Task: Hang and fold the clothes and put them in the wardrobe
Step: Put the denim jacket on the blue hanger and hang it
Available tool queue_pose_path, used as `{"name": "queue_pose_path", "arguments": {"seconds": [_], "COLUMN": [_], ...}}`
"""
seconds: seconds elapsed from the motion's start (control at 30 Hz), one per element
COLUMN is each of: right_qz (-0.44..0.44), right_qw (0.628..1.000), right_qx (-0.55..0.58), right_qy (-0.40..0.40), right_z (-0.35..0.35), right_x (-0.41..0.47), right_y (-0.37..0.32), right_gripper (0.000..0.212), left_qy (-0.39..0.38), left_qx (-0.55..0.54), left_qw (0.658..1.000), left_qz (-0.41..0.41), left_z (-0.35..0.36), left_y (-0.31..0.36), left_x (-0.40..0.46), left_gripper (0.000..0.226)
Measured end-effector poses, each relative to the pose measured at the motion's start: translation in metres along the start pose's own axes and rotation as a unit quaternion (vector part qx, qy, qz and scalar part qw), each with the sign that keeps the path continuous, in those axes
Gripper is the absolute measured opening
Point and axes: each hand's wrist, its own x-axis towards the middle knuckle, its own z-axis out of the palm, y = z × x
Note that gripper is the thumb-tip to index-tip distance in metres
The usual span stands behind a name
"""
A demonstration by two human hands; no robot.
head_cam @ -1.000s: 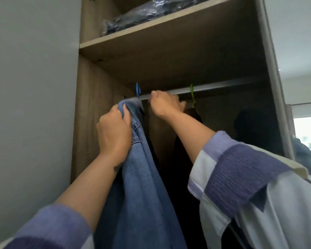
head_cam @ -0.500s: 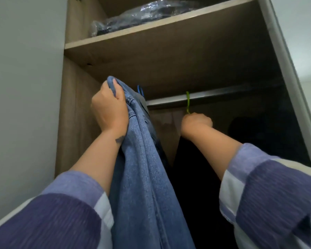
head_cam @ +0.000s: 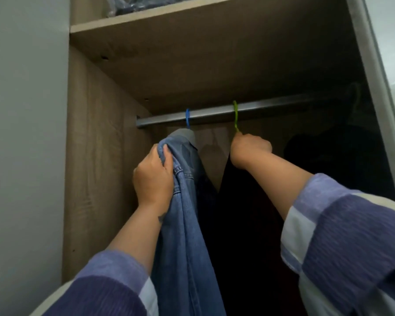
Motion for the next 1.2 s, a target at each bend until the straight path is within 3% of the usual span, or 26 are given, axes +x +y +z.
{"name": "queue_pose_path", "arguments": {"seconds": [0.3, 0.5, 0.73, 0.87, 0.93, 1.1, 1.2], "right_qz": [-0.007, -0.011, -0.071, -0.165, -0.219, -0.298, -0.324], "right_qw": [1.000, 0.998, 0.989, 0.978, 0.966, 0.940, 0.915], "right_qx": [0.011, 0.056, 0.127, 0.063, 0.067, 0.160, 0.239], "right_qy": [-0.018, -0.023, -0.007, 0.108, 0.123, 0.040, -0.020], "right_z": [0.009, 0.008, 0.016, 0.029, 0.036, 0.041, 0.038], "right_x": [-0.017, -0.028, -0.057, -0.095, -0.119, -0.194, -0.249], "right_y": [0.007, 0.017, 0.030, 0.037, 0.040, 0.027, 0.013], "right_gripper": [0.058, 0.050, 0.048, 0.048, 0.054, 0.057, 0.051], "left_qy": [-0.094, -0.142, -0.256, -0.261, -0.258, -0.258, -0.237], "left_qx": [0.062, 0.159, 0.262, 0.315, 0.352, 0.485, 0.561], "left_qw": [0.994, 0.977, 0.927, 0.902, 0.887, 0.824, 0.788], "left_qz": [-0.015, -0.029, -0.081, -0.138, -0.151, -0.143, -0.093], "left_z": [-0.010, -0.020, -0.056, -0.095, -0.120, -0.199, -0.254], "left_y": [0.008, 0.028, 0.074, 0.097, 0.109, 0.153, 0.186], "left_x": [-0.021, -0.025, -0.044, -0.084, -0.104, -0.139, -0.163], "left_gripper": [0.034, 0.039, 0.039, 0.044, 0.044, 0.044, 0.038]}}
